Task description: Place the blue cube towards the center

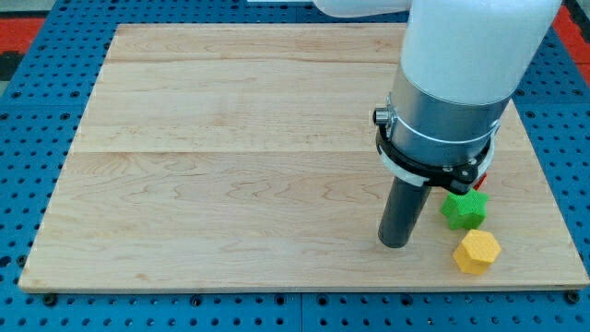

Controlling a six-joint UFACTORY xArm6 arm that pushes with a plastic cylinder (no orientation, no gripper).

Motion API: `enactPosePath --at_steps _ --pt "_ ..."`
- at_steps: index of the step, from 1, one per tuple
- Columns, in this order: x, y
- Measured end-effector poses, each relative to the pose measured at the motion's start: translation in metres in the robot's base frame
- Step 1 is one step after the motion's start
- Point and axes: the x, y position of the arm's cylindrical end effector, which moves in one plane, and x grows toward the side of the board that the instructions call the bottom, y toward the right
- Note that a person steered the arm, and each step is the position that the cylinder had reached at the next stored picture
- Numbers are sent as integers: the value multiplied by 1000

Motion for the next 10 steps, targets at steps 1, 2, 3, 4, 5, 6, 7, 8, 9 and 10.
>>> enactPosePath --at_steps 1,2,3,4,5,6,7,8,9,10 --pt "0 0" --pt "0 0" --pt "-2 -21" --pt "16 -56" --pt "50 -37" --pt "51 12" --pt "51 63" --pt "51 102" --pt "51 155" --pt "1 146"
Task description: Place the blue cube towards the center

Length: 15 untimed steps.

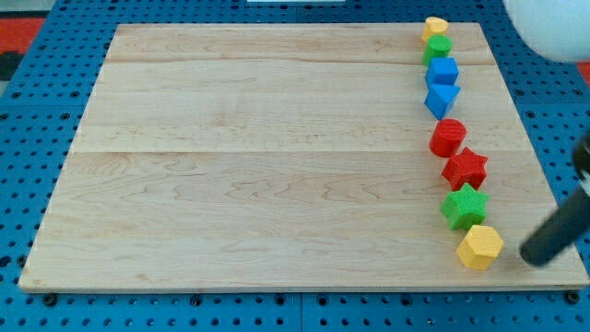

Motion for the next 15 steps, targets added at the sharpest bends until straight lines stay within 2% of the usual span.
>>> enactPosePath --at_steps 2,3,4,5,6,7,8,9,11,13,15 --pt "-141 97" --pt "-216 93" --pt "-258 50" --pt "-269 -15" --pt "-254 -95" --pt "-252 -127" --pt "-231 -149" --pt "-231 -207" --pt "-229 -216" --pt "-181 -241" --pt "-224 -302"
